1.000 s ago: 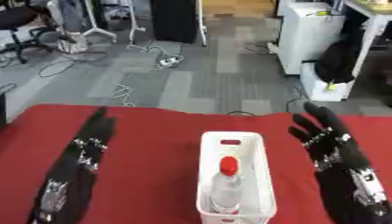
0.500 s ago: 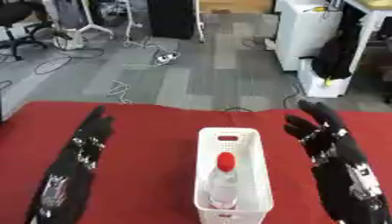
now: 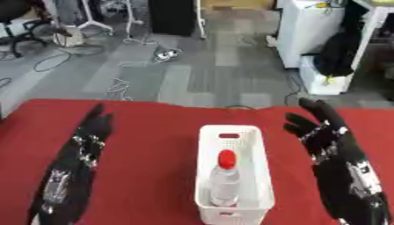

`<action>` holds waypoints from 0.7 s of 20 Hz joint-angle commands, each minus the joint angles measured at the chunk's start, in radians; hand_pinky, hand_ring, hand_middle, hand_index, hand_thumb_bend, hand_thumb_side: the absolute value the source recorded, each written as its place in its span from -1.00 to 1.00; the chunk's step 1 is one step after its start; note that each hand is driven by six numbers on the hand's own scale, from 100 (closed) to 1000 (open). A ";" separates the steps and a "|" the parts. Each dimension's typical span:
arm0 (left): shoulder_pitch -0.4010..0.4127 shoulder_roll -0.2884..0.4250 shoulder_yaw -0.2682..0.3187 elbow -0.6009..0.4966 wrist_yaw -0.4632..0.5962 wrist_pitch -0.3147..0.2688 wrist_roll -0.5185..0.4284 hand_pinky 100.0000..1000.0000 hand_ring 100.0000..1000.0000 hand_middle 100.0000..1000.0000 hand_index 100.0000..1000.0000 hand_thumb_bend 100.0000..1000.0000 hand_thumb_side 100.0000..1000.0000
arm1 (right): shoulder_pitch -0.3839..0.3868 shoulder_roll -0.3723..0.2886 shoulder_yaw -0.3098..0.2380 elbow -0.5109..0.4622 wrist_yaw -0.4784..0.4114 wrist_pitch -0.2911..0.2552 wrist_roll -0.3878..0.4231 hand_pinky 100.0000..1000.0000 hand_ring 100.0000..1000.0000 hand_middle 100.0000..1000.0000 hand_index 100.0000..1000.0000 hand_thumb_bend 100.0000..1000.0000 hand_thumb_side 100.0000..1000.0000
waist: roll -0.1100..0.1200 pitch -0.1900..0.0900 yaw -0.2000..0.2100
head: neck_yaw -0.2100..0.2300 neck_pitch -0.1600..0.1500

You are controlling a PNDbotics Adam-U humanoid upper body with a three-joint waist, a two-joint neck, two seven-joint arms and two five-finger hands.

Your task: Pick up objects on the table and place them in the box.

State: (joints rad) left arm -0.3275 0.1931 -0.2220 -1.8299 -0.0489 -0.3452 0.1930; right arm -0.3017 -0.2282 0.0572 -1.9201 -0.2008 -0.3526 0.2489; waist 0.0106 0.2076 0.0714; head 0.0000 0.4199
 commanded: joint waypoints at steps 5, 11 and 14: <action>-0.006 0.007 -0.005 -0.014 -0.004 -0.003 0.013 1.00 1.00 1.00 0.79 -0.99 1.00 | -0.016 -0.012 0.004 -0.014 0.005 0.010 0.000 0.79 0.82 0.94 1.00 -1.00 0.94 | -0.002 -0.007 -0.001 | -0.002 -0.001; -0.008 0.010 -0.007 -0.015 0.006 -0.002 0.015 1.00 1.00 1.00 0.79 -1.00 1.00 | -0.018 -0.015 0.006 -0.017 -0.009 0.011 0.004 0.79 0.83 0.94 1.00 -1.00 0.92 | -0.004 -0.006 -0.007 | -0.003 0.001; -0.007 0.012 -0.005 -0.017 0.009 -0.002 0.017 1.00 1.00 1.00 0.79 -1.00 1.00 | -0.019 -0.018 0.005 -0.018 -0.016 0.005 0.002 0.79 0.83 0.93 1.00 -1.00 0.92 | -0.005 -0.007 -0.014 | -0.011 0.002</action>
State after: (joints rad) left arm -0.3275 0.1935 -0.2275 -1.8300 -0.0439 -0.3472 0.2063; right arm -0.3104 -0.2291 0.0636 -1.9207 -0.2110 -0.3429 0.2519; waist 0.0068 0.2142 0.0572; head -0.0010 0.4206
